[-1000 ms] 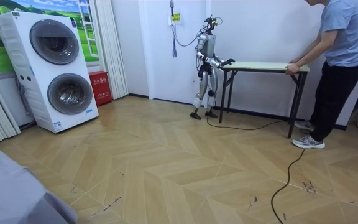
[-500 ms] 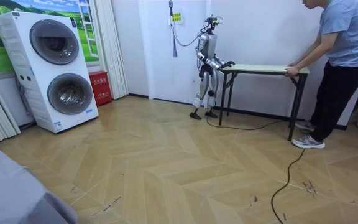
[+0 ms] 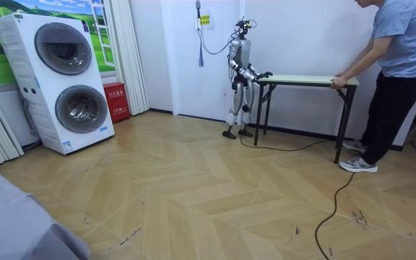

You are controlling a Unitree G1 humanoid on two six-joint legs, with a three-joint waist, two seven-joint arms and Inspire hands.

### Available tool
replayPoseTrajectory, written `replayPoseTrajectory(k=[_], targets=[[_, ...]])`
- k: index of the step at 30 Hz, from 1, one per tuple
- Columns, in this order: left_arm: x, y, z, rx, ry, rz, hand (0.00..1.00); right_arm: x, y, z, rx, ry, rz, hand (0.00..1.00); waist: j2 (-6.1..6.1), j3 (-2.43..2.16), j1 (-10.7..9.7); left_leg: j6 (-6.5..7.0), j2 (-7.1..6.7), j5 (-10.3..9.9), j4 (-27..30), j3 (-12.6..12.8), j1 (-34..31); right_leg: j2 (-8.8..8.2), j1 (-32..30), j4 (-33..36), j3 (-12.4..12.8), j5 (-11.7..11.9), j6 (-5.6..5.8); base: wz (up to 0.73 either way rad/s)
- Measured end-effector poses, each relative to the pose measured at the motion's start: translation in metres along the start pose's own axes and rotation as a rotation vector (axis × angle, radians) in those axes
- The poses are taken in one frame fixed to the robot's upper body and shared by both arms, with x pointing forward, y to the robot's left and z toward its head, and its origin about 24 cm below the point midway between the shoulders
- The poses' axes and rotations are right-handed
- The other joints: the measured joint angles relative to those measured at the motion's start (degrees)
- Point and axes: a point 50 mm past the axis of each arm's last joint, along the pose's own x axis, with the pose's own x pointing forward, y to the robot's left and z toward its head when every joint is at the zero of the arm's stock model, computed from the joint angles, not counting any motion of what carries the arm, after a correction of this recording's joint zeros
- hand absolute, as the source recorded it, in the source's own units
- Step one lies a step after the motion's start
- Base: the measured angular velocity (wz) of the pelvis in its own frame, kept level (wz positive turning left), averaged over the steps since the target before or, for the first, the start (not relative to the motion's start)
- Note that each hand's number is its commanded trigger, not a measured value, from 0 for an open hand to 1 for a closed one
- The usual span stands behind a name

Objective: Move table with human

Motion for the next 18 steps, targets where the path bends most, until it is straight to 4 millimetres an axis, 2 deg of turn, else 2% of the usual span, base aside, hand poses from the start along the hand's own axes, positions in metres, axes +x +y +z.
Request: replayPoseTrajectory(k=[4, 5, 6, 7, 8, 9, 10, 11, 12, 16, 18], targets=[[-0.002, 0.01, -0.002, 0.031, 0.018, -0.006, 1.0, -0.002, -0.01, -0.001, 0.0, 0.004, 0.003, 1.0, 0.03, -0.08, -0.13, 0.36, 0.27, 0.12, -0.42, -0.49, 0.9, 0.65, -0.18, -0.4, 0.21, 0.63, -0.01, 0.02], [-0.002, 0.011, -0.002, 0.038, 0.02, -0.005, 1.0, -0.003, -0.012, -0.001, -0.002, 0.006, 0.004, 1.0, 0.03, -0.08, -0.13, 0.36, 0.28, 0.12, -0.59, -0.54, 1.2, 0.89, -0.36, -1.21, 0.22, 0.92, -0.23, 0.05], [-0.001, 0.012, -0.002, 0.042, 0.023, -0.009, 1.0, -0.003, -0.014, -0.002, -0.005, 0.009, 0.005, 1.0, 0.06, -0.06, -0.16, 0.28, 0.25, -0.05, -0.78, -0.54, 1.67, 1.19, -1.08, -2.36, -0.1, 1.58, -1.06, 0.05], [-0.002, 0.015, -0.003, 0.043, 0.03, -0.004, 0.89, -0.004, -0.017, -0.003, -0.01, 0.012, 0.004, 0.92, 0.31, -0.2, -0.22, 0.11, 0.35, -0.23, -1.16, -0.64, 2.1, 1.36, -1.45, -1.98, -1.05, 1.99, -1.68, 0.04], [-0.002, 0.017, -0.003, 0.047, 0.033, -0.005, 0.78, -0.004, -0.017, -0.003, -0.011, 0.014, 0.005, 0.68, 0.29, -0.33, -0.21, 0.09, 0.37, -0.3, -1.18, -0.64, 2.19, 1.36, -1.44, -1.97, -1.43, 2.03, -1.75, 0.0], [-0.003, 0.018, -0.002, 0.046, 0.034, -0.013, 0.61, -0.004, -0.019, -0.003, -0.013, 0.02, 0.011, 0.2, 0.26, -0.38, -0.22, 0.05, 0.42, -0.35, -1.2, -0.58, 2.15, 1.42, -1.44, -2.06, -1.46, 2.15, -1.88, 0.0], [-0.004, 0.021, -0.002, 0.048, 0.04, -0.016, 0.25, -0.004, -0.021, -0.004, -0.014, 0.02, 0.012, 0.0, 0.28, -0.38, -0.23, 0.04, 0.5, -0.35, -1.28, -0.58, 2.18, 1.48, -1.43, -2.04, -1.46, 2.34, -1.98, 0.0], [-0.005, 0.023, -0.002, 0.05, 0.043, -0.018, 0.05, -0.005, -0.022, -0.004, -0.015, 0.022, 0.015, 0.0, 0.29, -0.39, -0.24, 0.05, 0.55, -0.36, -1.29, -0.58, 2.2, 1.51, -1.41, -2.03, -1.44, 2.43, -1.99, 0.0], [-0.005, 0.024, -0.002, 0.056, 0.048, -0.024, 0.0, -0.005, -0.024, -0.004, -0.012, 0.025, 0.019, 0.0, 0.27, -0.39, -0.23, 0.05, 0.61, -0.36, -1.41, -0.55, 2.28, 1.54, -1.4, -2.0, -1.34, 2.53, -1.98, 0.0], [-0.007, 0.032, -0.001, 0.094, 0.076, -0.035, 0.0, -0.007, -0.036, -0.003, -0.013, 0.032, 0.048, 0.0, 0.61, -0.49, -0.21, 0.3, 0.62, -0.52, -1.93, -0.32, 3.33, 1.47, -0.83, -1.95, -1.15, 2.64, -1.95, -0.04], [-0.009, 0.037, 0.0, 0.148, 0.094, -0.02, 0.0, -0.011, -0.047, -0.003, -0.014, 0.035, 0.019, 0.0, 0.63, -0.38, -0.25, 0.37, 0.62, -0.58, -2.15, -0.07, 3.64, 1.47, -0.73, -1.98, -0.27, 2.63, -1.95, -0.08]])
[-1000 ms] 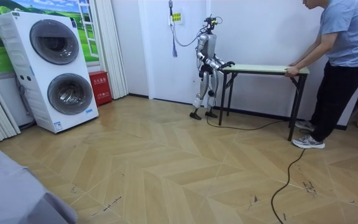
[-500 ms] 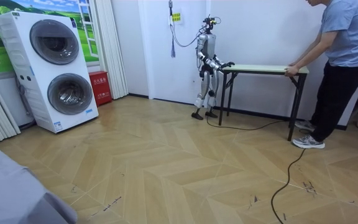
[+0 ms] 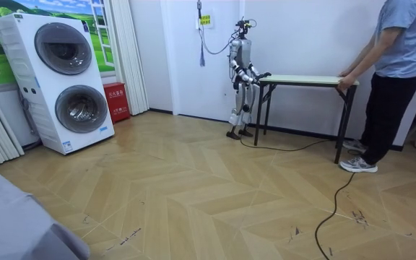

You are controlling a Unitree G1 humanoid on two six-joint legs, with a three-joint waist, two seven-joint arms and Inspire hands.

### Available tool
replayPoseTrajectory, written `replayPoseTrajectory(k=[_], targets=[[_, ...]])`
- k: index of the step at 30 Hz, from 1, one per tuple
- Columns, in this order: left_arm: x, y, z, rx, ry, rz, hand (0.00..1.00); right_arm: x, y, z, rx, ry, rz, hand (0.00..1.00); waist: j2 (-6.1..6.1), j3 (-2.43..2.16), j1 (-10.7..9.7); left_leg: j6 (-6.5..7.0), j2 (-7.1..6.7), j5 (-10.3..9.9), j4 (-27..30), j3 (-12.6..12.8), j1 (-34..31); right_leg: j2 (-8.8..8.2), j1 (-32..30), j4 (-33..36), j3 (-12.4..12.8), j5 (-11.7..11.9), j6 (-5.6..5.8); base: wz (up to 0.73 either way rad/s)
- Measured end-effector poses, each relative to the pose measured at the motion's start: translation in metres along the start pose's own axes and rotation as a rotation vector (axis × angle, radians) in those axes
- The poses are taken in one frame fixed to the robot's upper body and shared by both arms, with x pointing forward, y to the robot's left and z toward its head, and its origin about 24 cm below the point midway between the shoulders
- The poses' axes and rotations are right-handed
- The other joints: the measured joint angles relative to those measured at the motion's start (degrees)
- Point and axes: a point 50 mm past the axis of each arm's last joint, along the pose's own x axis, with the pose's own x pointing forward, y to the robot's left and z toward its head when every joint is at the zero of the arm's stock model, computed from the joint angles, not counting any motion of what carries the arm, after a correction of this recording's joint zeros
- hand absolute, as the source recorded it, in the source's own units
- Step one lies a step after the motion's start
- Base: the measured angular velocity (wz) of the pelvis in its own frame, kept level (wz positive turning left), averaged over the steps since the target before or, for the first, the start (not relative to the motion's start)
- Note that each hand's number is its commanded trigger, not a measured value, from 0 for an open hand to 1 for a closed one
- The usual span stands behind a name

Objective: Move table with human

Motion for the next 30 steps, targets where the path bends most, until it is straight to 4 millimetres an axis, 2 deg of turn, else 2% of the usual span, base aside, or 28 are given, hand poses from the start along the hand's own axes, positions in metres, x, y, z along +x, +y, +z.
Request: replayPoseTrajectory(k=[1, 4, 15, 19, 30], targets=[[0.0, 0.003, -0.001, 0.027, 0.014, 0.006, 0.0, -0.003, -0.004, 0.001, 0.001, -0.006, -0.001, 0.0, 0.13, -0.14, -0.22, 0.04, -0.03, -0.03, -0.07, 0.04, 0.08, 0.02, 0.08, -0.02, 0.48, 0.01, 0.01, -0.06], [-0.003, 0.01, 0.002, 0.09, 0.032, 0.032, 0.0, -0.004, -0.008, -0.001, -0.019, 0.016, 0.002, 0.0, 0.15, -0.17, -1.41, -0.01, -0.15, 0.01, -0.39, 0.02, 0.48, 0.06, 0.58, -0.16, 1.2, 0.0, 0.02, 0.0], [-0.005, 0.015, 0.008, 0.116, 0.025, 0.032, 0.0, -0.019, -0.027, -0.007, -0.005, 0.062, -0.011, 0.0, -1.16, -0.12, -1.03, -0.32, -0.04, -0.13, -0.39, 0.27, 0.47, 0.11, 0.91, -0.87, 1.19, -0.02, 0.04, 0.0], [-0.006, 0.016, 0.008, 0.116, 0.023, 0.028, 0.0, -0.03, -0.042, -0.008, -0.006, 0.086, -0.076, 0.0, -1.15, -0.08, -0.99, -0.33, -0.02, -0.14, -0.4, 0.34, 0.46, 0.12, 0.85, -0.88, 1.37, -0.03, 0.06, 0.0], [-0.007, 0.018, 0.01, 0.13, 0.019, 0.034, 0.0, -0.036, -0.048, -0.007, -0.034, 0.112, -0.099, 0.0, -1.29, -0.07, -0.91, -0.34, 0.04, -0.15, -0.4, 0.37, 0.56, 0.17, 0.77, -0.86, 1.27, -0.04, 0.07, -0.02]])
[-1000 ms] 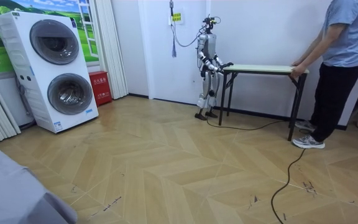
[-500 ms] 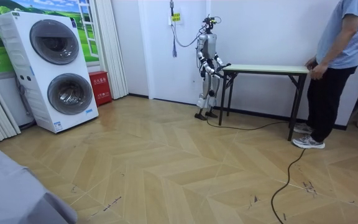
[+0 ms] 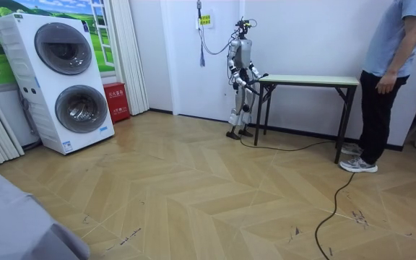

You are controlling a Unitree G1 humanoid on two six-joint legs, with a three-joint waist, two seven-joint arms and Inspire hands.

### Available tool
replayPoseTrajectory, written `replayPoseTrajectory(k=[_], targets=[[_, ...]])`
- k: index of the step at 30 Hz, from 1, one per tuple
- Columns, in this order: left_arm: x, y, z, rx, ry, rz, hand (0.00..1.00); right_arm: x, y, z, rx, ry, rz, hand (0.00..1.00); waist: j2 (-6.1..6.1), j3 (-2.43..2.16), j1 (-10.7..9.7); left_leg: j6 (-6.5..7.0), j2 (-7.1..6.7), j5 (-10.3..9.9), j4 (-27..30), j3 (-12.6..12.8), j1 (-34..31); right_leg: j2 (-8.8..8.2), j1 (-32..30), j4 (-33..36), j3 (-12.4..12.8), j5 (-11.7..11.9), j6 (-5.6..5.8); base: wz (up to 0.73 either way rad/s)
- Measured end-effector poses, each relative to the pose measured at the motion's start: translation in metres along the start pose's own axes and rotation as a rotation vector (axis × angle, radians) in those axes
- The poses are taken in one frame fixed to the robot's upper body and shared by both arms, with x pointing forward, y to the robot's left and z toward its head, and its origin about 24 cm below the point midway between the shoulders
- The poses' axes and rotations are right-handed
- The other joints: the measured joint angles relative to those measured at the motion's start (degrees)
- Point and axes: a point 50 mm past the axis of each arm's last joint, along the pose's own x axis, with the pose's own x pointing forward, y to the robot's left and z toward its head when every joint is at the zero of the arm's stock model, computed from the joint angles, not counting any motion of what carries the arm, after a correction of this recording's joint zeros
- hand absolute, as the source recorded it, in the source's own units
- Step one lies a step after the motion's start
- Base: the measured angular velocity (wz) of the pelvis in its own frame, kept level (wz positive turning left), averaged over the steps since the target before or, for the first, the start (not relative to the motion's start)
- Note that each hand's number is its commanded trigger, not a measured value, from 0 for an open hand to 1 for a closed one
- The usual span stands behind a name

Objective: Move table with human

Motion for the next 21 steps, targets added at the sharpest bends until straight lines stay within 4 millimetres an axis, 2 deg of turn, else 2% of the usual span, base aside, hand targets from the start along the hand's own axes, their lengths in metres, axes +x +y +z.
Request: replayPoseTrajectory(k=[5, 9, 12, 15, 17, 20, 21], targets=[[-0.001, 0.001, 0.002, 0.026, 0.0, 0.001, 0.0, -0.006, -0.008, -0.003, -0.026, 0.023, -0.033, 0.0, -0.33, 0.02, 0.44, -0.07, 0.11, -0.05, -0.02, 0.4, 0.03, 0.01, -0.03, -0.08, 0.06, -0.01, -0.01, -0.04], [-0.002, 0.003, 0.003, 0.044, -0.01, -0.002, 0.0, -0.017, -0.024, -0.006, -0.048, 0.044, -0.096, 0.0, -0.78, 0.0, 1.45, 0.13, 0.14, -0.27, 0.0, 0.79, -0.29, 0.07, -0.52, -0.18, 0.63, -0.11, -0.17, -0.12], [-0.004, 0.005, 0.003, 0.046, -0.016, 0.003, 0.0, -0.028, -0.037, -0.002, -0.035, 0.012, -0.155, 0.0, -1.15, -0.27, 1.46, -0.12, -0.08, -0.16, 0.01, 0.85, -0.28, -0.14, -0.8, -0.14, 0.65, -0.78, -0.26, -0.03], [-0.009, 0.009, 0.003, 0.064, -0.022, 0.02, 0.0, -0.039, -0.048, -0.001, -0.015, -0.02, -0.214, 0.0, -1.56, -0.76, 1.46, -0.36, -0.04, -0.31, -0.06, 1.06, 0.02, -0.15, -0.62, -0.17, 0.68, -1.02, -0.42, -0.03], [-0.011, 0.012, 0.003, 0.064, -0.028, 0.027, 0.0, -0.047, -0.057, -0.002, -0.006, -0.025, -0.26, 0.0, -1.6, -0.78, 1.48, -0.53, 0.08, -0.4, -0.08, 1.4, 0.3, -0.14, -0.46, -0.19, 0.72, -1.17, -0.57, -0.07], [-0.018, 0.018, 0.002, 0.047, -0.038, 0.047, 0.0, -0.063, -0.074, -0.007, 0.017, -0.023, -0.373, 0.0, -1.93, -1.03, 1.52, -0.81, 0.55, -0.61, -0.24, 3.36, 1.38, -0.38, 0.4, -0.35, 0.55, -1.58, -0.79, -0.16], [-0.022, 0.021, 0.002, 0.039, -0.047, 0.057, 0.0, -0.068, -0.079, -0.009, 0.029, -0.022, -0.418, 0.0, -1.87, -0.97, 1.67, -1.01, 0.94, -0.95, -0.24, 4.46, 1.77, -0.35, 0.62, -0.42, 0.55, -1.59, -0.82, -0.27]])
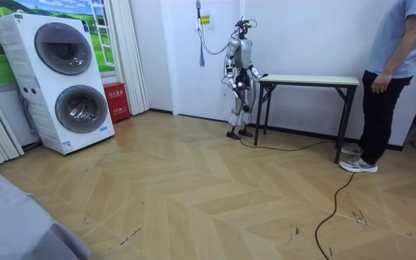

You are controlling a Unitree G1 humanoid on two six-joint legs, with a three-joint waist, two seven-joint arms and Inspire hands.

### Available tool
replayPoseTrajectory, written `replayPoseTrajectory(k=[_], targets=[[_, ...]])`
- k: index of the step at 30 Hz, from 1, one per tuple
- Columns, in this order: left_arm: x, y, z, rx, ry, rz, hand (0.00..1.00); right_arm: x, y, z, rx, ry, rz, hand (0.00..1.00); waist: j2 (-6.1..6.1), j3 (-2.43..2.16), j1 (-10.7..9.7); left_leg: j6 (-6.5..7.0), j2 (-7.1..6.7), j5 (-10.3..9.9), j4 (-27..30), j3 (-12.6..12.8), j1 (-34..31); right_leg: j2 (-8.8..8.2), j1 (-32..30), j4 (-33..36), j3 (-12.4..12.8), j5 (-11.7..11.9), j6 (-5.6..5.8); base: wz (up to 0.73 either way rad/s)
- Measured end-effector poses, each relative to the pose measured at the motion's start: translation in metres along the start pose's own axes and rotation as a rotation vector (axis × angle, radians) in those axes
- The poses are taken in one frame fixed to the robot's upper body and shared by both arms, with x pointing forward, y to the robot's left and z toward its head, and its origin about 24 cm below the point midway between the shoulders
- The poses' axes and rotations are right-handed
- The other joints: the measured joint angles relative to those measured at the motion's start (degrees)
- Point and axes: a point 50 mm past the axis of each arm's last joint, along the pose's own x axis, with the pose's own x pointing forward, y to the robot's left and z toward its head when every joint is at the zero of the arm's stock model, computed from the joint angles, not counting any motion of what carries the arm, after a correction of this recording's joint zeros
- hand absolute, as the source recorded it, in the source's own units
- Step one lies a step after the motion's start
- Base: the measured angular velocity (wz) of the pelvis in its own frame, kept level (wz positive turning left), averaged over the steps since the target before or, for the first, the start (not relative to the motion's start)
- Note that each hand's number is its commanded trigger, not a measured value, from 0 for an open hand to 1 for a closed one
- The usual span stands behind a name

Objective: Move table with human

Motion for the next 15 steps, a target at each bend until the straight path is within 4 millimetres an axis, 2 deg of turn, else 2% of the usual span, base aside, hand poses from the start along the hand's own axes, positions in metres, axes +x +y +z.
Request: replayPoseTrajectory(k=[4, 7, 15], targets=[[-0.006, 0.006, 0.001, 0.011, -0.011, 0.021, 0.0, -0.009, -0.019, -0.011, 0.057, 0.007, -0.128, 0.0, -0.37, -0.26, 0.03, -0.55, 0.43, -0.55, 0.02, 0.24, 0.41, 0.14, 0.67, -0.68, -0.22, 0.01, -0.32, -0.08], [-0.009, 0.01, 0.002, 0.01, -0.018, 0.036, 0.0, -0.012, -0.025, -0.015, 0.082, 0.012, -0.18, 0.0, -0.37, -0.25, -0.03, -0.85, 0.62, -0.72, 0.01, 0.25, 0.97, 0.17, 1.21, -0.74, -0.35, -0.15, -0.65, -0.03], [-0.012, 0.014, 0.007, 0.04, -0.024, 0.055, 0.0, -0.009, -0.026, -0.016, 0.055, 0.046, -0.251, 0.0, -0.64, -0.29, 0.72, -1.51, 1.14, -0.94, 0.21, 0.35, 0.79, 0.3, 1.33, -0.71, -1.73, -0.49, -1.27, 0.0]])
